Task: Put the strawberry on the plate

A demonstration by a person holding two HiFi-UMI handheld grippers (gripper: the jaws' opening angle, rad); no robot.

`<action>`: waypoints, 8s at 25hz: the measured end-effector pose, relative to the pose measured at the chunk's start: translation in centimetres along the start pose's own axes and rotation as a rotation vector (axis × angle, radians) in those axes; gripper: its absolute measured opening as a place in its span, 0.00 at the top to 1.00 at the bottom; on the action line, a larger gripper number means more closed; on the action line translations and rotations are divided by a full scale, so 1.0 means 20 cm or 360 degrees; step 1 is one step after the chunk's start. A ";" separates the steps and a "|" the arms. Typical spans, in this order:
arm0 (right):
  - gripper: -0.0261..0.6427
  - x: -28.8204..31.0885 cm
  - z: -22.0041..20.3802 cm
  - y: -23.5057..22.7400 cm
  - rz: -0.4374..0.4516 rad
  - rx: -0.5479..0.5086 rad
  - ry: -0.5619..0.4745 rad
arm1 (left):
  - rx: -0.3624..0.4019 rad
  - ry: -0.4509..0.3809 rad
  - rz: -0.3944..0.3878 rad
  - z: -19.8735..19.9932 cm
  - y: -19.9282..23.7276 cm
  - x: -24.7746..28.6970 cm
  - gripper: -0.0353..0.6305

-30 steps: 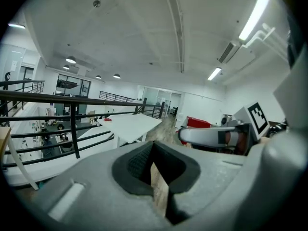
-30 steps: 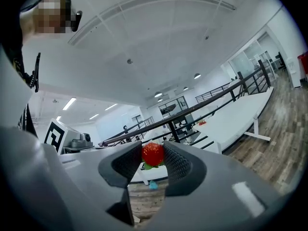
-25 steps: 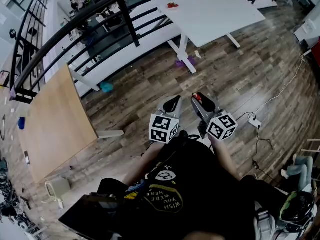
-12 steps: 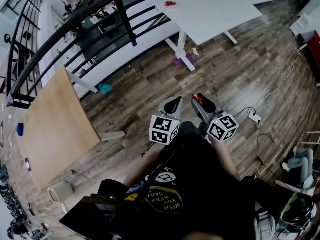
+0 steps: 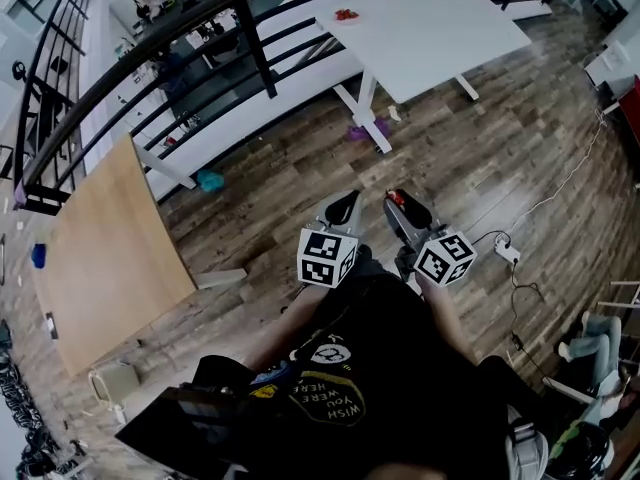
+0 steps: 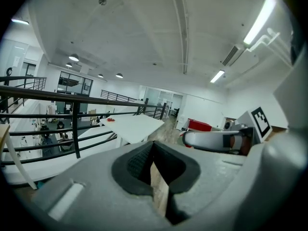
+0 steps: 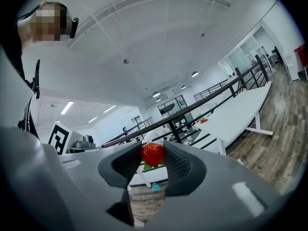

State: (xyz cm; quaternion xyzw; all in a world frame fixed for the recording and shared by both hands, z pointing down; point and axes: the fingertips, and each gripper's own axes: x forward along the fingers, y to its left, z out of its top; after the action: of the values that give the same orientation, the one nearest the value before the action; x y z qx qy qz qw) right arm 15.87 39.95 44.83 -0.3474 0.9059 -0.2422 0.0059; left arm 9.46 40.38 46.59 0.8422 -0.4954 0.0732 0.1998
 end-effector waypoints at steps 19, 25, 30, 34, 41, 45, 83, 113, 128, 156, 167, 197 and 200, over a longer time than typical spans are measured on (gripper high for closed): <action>0.75 0.08 0.22 -0.42 0.0130 0.0062 -0.0016 | 0.0043 0.0057 -0.0042 0.09 -0.14 0.47 0.94; 0.75 0.20 0.27 -0.44 0.0151 0.0075 -0.0032 | 0.0079 0.0049 -0.0037 0.17 -0.06 0.53 0.94; 0.75 0.34 0.34 -0.45 0.0147 0.0062 -0.0034 | 0.0105 0.0065 -0.0041 0.25 0.07 0.58 0.94; 0.75 0.45 0.40 -0.45 0.0134 0.0039 -0.0043 | 0.0106 0.0031 -0.0062 0.34 0.17 0.63 0.94; 0.75 0.59 0.41 -0.44 0.0122 0.0036 -0.0054 | 0.0137 0.0018 -0.0106 0.38 0.28 0.64 0.94; 0.75 0.66 0.39 -0.41 0.0124 0.0064 -0.0054 | 0.0097 0.0040 -0.0108 0.35 0.34 0.62 0.94; 0.75 1.03 0.80 -1.13 0.0247 0.0125 0.0003 | 0.0005 0.0132 0.0009 0.62 0.53 1.46 0.94; 0.75 1.57 0.94 -1.27 0.0246 0.0088 0.0078 | -0.0201 0.0076 0.0022 0.85 1.07 1.73 0.94; 0.75 1.64 1.06 -1.59 0.0288 0.0147 0.0084 | -0.0202 0.0104 0.0076 0.87 1.03 2.05 0.94; 0.75 2.25 1.08 -1.54 0.0161 0.0163 0.0110 | -0.0145 0.0166 -0.0061 1.01 1.60 2.14 0.94; 0.75 2.41 1.14 -1.64 0.0159 0.0160 0.0136 | -0.0167 0.0117 -0.0005 1.14 1.80 2.25 0.94; 0.75 2.64 1.26 -2.06 0.0128 0.0215 0.0165 | -0.0138 0.0225 -0.0033 1.22 1.93 2.69 0.94; 0.75 2.73 1.26 -2.05 0.0103 0.0209 0.0173 | -0.0145 0.0235 -0.0040 1.24 2.02 2.67 0.94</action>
State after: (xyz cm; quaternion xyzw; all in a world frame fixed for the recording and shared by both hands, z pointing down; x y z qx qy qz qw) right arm 4.72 -31.82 49.33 -0.3032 0.8977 -0.3193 -0.0125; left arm -0.60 -30.08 51.92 0.8308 -0.4714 0.1100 0.2748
